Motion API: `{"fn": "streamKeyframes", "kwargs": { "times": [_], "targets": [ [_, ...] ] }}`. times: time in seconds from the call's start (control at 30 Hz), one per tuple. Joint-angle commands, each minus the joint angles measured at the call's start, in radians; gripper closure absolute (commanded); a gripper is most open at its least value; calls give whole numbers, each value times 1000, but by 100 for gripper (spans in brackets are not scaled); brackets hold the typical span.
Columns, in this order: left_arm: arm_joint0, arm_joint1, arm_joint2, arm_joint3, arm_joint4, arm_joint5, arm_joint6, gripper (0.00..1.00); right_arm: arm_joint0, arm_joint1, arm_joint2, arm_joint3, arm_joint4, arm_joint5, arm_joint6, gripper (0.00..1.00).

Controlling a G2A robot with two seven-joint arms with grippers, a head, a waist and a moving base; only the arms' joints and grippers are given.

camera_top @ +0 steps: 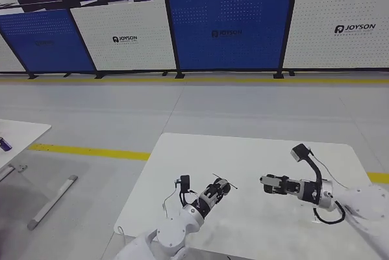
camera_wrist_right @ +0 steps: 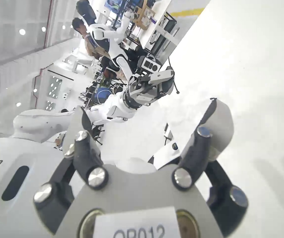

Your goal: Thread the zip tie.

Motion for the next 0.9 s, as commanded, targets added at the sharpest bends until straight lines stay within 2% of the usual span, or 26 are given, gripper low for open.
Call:
{"fn": "streamKeyframes", "kwargs": {
  "times": [0.0,0.3,0.37,0.43,0.53,0.63,0.73,0.87],
  "targets": [
    [0,0,0,0,0,0,0,100,0,0,0,0,0,0,-3,0],
    [0,0,0,0,0,0,0,100,-3,0,-1,-1,0,2,-5,0],
    [0,0,0,0,0,0,0,100,-7,-5,-5,1,28,22,51,0],
    [0,0,0,0,0,0,0,100,1,-18,-8,59,88,22,118,0],
    [0,0,0,0,0,0,0,100,22,-49,-31,144,154,10,194,0],
    [0,0,0,0,0,0,0,100,43,-84,-61,222,183,1,220,0],
    [0,0,0,0,0,0,0,100,64,-132,-100,292,214,0,251,0],
    [0,0,0,0,0,0,0,100,95,-203,-157,393,200,0,270,0]
  ]
}}
